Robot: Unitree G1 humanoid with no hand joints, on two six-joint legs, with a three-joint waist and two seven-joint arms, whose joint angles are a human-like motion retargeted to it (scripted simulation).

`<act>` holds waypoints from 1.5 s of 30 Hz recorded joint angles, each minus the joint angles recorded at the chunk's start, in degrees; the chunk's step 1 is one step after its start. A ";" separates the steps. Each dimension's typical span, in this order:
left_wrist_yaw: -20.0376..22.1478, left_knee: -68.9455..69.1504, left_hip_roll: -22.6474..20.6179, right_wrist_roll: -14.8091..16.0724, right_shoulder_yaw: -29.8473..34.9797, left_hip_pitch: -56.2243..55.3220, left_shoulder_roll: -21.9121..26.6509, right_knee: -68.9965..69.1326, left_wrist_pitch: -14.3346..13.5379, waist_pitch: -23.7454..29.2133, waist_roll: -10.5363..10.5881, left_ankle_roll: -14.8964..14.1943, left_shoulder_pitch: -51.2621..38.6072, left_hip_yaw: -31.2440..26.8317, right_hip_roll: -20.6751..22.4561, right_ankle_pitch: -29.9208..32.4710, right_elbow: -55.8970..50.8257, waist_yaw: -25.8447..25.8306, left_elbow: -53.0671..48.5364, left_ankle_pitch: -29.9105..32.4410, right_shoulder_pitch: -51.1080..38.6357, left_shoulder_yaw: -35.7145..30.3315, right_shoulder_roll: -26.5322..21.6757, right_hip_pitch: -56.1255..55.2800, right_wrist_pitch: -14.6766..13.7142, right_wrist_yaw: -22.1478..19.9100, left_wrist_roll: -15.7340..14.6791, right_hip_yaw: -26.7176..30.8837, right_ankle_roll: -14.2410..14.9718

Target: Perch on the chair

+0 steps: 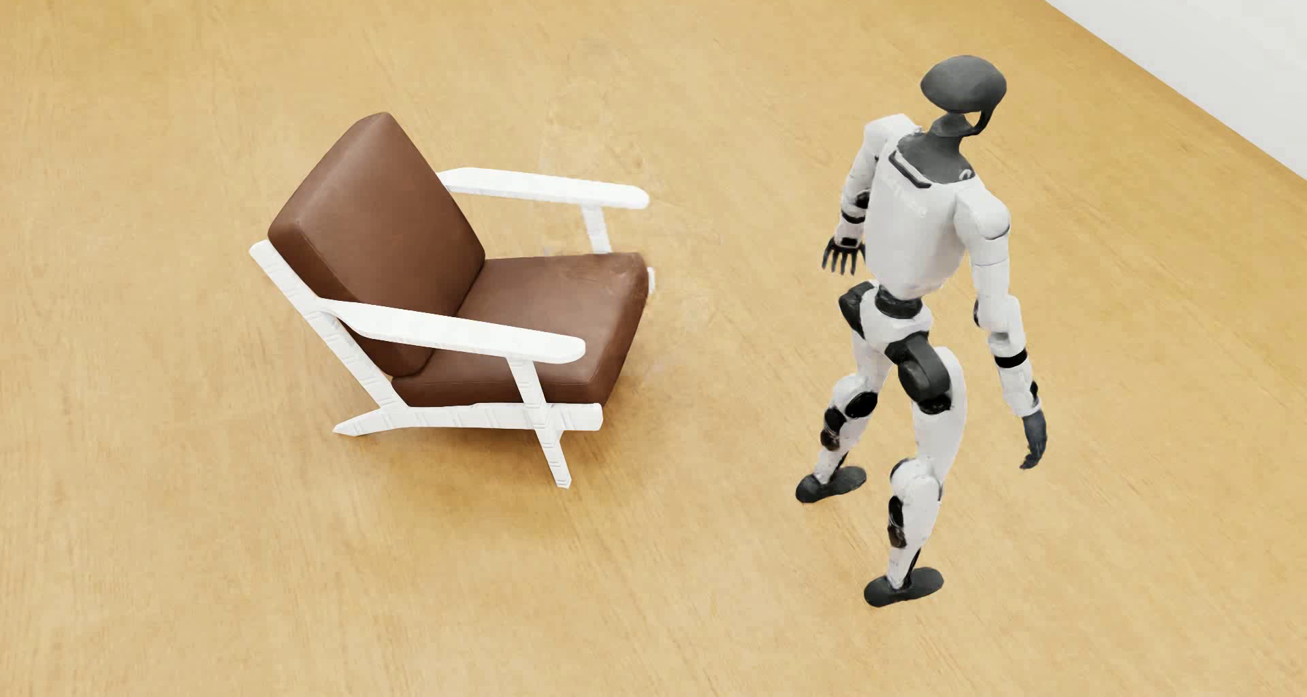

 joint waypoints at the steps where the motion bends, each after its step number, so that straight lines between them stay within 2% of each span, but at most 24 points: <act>1: -0.31 -0.01 0.34 0.10 -0.20 -0.01 -0.20 0.02 0.00 0.02 -0.09 -0.23 0.19 0.03 0.35 -0.17 0.07 -0.05 0.14 0.18 -0.24 -0.18 0.35 0.11 -0.15 -0.37 0.14 0.01 -0.07; 4: -1.00 0.20 1.50 -0.45 -0.29 -0.08 -0.17 0.95 0.36 0.10 -0.13 -0.51 0.75 0.24 1.25 -1.45 -0.37 -0.12 -0.36 0.63 -0.32 -0.49 0.40 0.26 -0.64 -0.26 1.41 -0.43 -0.60; 7: -1.43 0.77 2.50 -0.86 0.10 -0.36 0.60 3.82 0.49 0.40 -0.19 -0.71 0.15 -0.51 2.70 -5.96 -0.94 -0.35 -0.71 1.12 0.11 -0.38 0.51 0.23 -1.17 0.07 1.36 0.67 -1.99; 9: -0.76 0.89 2.99 -0.88 0.51 -0.79 0.85 5.84 0.36 0.40 -0.30 -1.14 0.08 -1.29 3.67 -7.49 -1.38 -0.58 -1.03 1.87 0.62 -0.85 0.97 -0.01 -1.29 0.56 0.54 1.99 -1.60; 11: -0.24 0.77 3.13 -2.04 0.74 -1.98 0.65 6.07 0.14 0.61 -0.06 -1.42 -0.83 -2.03 3.59 -5.89 -2.29 -0.17 -1.51 3.22 0.99 -0.28 0.68 0.31 -1.41 1.24 1.17 0.02 -2.22; 14: -0.07 0.43 2.74 -2.68 2.76 -4.73 -0.54 4.41 -0.12 1.49 0.90 -2.54 -1.78 -3.69 3.30 -7.13 -3.00 1.29 -3.06 5.25 1.29 0.89 -0.83 1.65 -1.75 2.27 1.58 -2.69 -2.00; 15: -0.42 0.95 2.18 -3.97 3.30 -6.23 -1.02 3.25 -0.50 1.79 1.11 -2.83 -1.81 -4.24 3.26 -7.34 -3.94 1.71 -3.67 5.68 1.58 0.75 -1.98 2.30 -1.74 2.96 2.55 -3.40 -2.64; 18: -2.68 5.21 1.30 -3.21 2.37 -8.03 -1.60 0.95 -0.77 3.46 1.60 -1.06 -1.66 -2.28 2.95 -7.22 -4.33 3.05 -3.65 3.82 1.75 2.37 -3.66 4.81 -2.47 1.98 5.78 -6.37 -4.51; 20: -4.09 7.47 2.32 -3.33 2.02 -8.08 -1.19 0.56 -0.92 3.92 1.58 -0.69 -0.87 -0.94 2.68 -7.48 -4.02 3.34 -3.13 3.06 2.26 3.64 -4.02 6.54 -2.75 1.63 6.70 -8.21 -6.47; 24: -3.97 6.40 5.80 -4.22 0.54 -8.70 -0.22 0.04 -1.48 4.35 1.16 -1.10 0.22 0.85 2.29 -8.15 -4.20 3.12 -2.65 3.00 3.07 6.14 -3.40 10.60 -3.42 1.60 6.77 -11.19 -9.91; 27: -3.81 4.28 6.46 -5.39 1.25 -8.53 0.27 -0.56 -3.31 5.54 1.01 0.94 0.10 4.35 2.22 -6.04 -4.29 3.14 -2.57 1.74 2.00 7.82 -2.99 14.14 -4.31 1.17 8.68 -13.65 -12.69; 28: -5.10 5.35 4.63 -0.79 0.42 -10.66 0.16 -2.32 1.53 2.25 1.47 0.03 2.71 3.22 2.62 -8.91 -4.08 3.65 -4.51 -0.21 3.81 6.72 -2.46 14.45 -2.96 -2.38 5.79 -13.63 -8.21; 29: -5.39 4.31 3.45 -0.67 0.42 -9.89 0.28 -1.33 1.44 2.01 1.40 0.60 3.30 3.57 2.23 -8.41 -4.91 3.59 -4.73 0.64 3.95 6.84 -2.46 15.02 -3.09 -2.62 6.31 -14.01 -7.91; 30: -5.15 2.76 1.93 0.36 0.17 -9.54 0.36 1.76 1.25 1.89 0.74 -0.70 3.63 2.26 0.43 -8.42 -5.29 3.62 -4.61 4.75 3.97 5.87 -2.23 14.83 -3.45 -3.83 6.06 -14.05 -6.44; 31: -5.33 3.54 0.08 1.54 0.09 -9.50 0.51 5.60 0.85 1.87 0.13 -0.02 3.86 0.64 -1.88 -8.31 -4.94 3.65 -4.43 4.78 4.01 4.08 -1.96 14.52 -3.68 -4.74 6.18 -13.78 -4.00; 33: -5.01 1.93 -2.53 3.44 0.54 -6.02 0.64 17.02 0.74 2.60 0.31 2.77 4.55 1.78 -6.33 -5.04 -5.96 3.27 -5.10 4.49 4.50 2.97 -2.92 12.09 -3.32 -3.78 6.62 -13.80 0.82; 35: -4.92 -1.72 -4.09 3.42 0.55 -1.82 1.49 29.97 1.24 3.46 0.33 5.69 4.38 1.65 -8.75 -2.43 -5.82 1.97 -5.55 4.72 3.46 3.46 -2.30 5.77 -2.77 -4.08 6.09 -10.87 2.25; 36: -4.80 -3.44 -4.42 4.44 0.50 0.56 2.16 34.76 1.65 4.24 0.21 6.14 3.93 1.22 -7.91 -3.64 -5.95 1.09 -5.55 4.79 3.25 2.64 -1.45 2.79 -2.76 -4.85 5.18 -8.58 2.12; 37: -4.81 -5.03 -4.82 5.42 1.06 2.67 2.65 37.83 2.14 4.60 0.24 6.45 3.70 0.66 -5.62 -6.01 -6.01 -0.01 -5.49 4.73 3.27 1.70 -0.77 0.08 -2.72 -4.56 4.82 -6.04 -0.61; 38: -4.77 -5.42 -5.02 4.42 0.99 4.05 3.11 39.71 2.07 5.02 0.14 6.67 3.23 0.32 -3.32 -8.04 -6.11 -1.01 -5.46 4.06 3.10 0.27 -0.34 -3.02 -2.78 -3.45 4.48 -3.63 -2.62; 40: -5.22 -3.57 -5.17 1.88 -0.35 4.99 4.12 39.95 1.91 5.46 -0.47 7.11 1.79 0.49 0.34 -9.45 -6.75 -2.68 -5.89 1.66 3.04 -1.80 0.32 -10.41 -3.06 -1.80 4.62 -0.25 -0.49; 42: -5.07 -4.97 -5.58 1.99 -0.37 7.91 4.51 32.77 2.06 5.61 -0.74 7.39 0.57 -0.07 4.24 -10.59 -6.35 -3.57 -6.76 0.22 3.12 -3.31 0.69 -15.75 -2.93 -1.46 4.31 1.70 -1.44; 44: -5.01 -5.98 -6.10 0.92 -2.03 10.51 4.38 19.89 1.38 5.66 -0.84 7.33 -0.85 0.33 6.20 -9.58 -5.73 -4.26 -7.77 -1.12 3.11 -4.85 0.34 -18.01 -3.05 -1.02 4.75 0.59 -1.35; 45: -5.42 -6.32 -6.39 0.87 -2.92 12.13 4.35 14.83 1.50 5.80 -0.83 7.76 -1.34 0.60 7.10 -9.40 -5.70 -4.36 -8.60 -2.27 3.39 -5.40 0.11 -18.38 -2.77 -0.59 5.05 -0.17 -3.04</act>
